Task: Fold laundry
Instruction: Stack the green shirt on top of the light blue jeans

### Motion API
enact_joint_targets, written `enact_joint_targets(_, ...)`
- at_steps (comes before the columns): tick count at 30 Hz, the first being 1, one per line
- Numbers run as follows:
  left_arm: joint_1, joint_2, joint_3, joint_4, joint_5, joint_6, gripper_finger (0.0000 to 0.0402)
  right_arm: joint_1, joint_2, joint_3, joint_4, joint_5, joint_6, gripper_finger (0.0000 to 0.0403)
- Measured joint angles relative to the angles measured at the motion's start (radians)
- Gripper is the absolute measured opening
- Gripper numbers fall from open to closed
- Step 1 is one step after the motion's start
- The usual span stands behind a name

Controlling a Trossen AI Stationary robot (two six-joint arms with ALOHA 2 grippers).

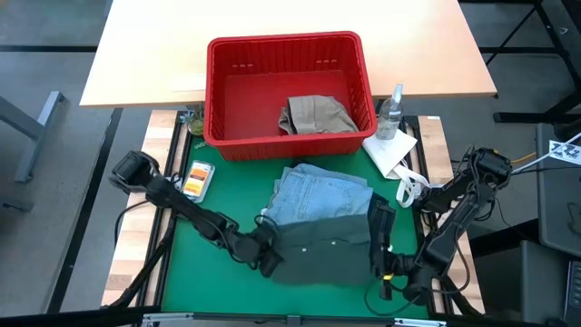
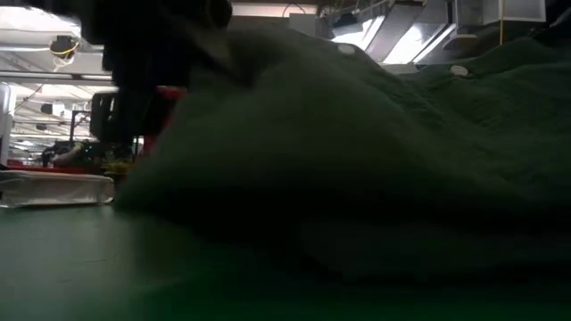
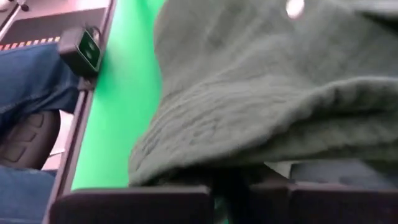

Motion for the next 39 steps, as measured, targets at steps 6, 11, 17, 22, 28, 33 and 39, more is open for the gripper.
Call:
enact_joint_targets(6, 0.013, -0.059, 0.0, 0.01, -0.01, 0.001, 0.0009, 0.0, -0.001, 0.051, -0.001, 0.076, -0.119, 0.0005)
enact_joint_targets(11, 0.028, -0.099, 0.0, 0.019, 0.005, 0.001, 0.0006, 0.0, -0.001, 0.079, -0.002, 0.141, -0.183, 0.0006)
enact_joint_targets(17, 0.049, -0.13, 0.0, 0.1, 0.008, 0.029, 0.0006, -0.001, -0.001, 0.092, -0.003, 0.241, -0.232, 0.0006)
enact_joint_targets(22, 0.068, -0.131, 0.0, 0.19, 0.037, 0.029, 0.0006, -0.001, -0.012, 0.093, -0.002, 0.308, -0.242, 0.0006)
enact_joint_targets(28, 0.092, -0.133, 0.0, 0.288, 0.083, 0.035, 0.0006, 0.0, -0.053, 0.093, -0.001, 0.376, -0.307, 0.0005)
enact_joint_targets(33, 0.128, -0.137, 0.032, 0.316, 0.122, 0.059, 0.0005, 0.0, -0.099, 0.093, 0.001, 0.426, -0.373, 0.0004)
enact_joint_targets(39, 0.2, -0.137, 0.118, 0.314, 0.218, 0.159, 0.0005, -0.022, -0.15, 0.093, 0.002, 0.458, -0.453, 0.0005)
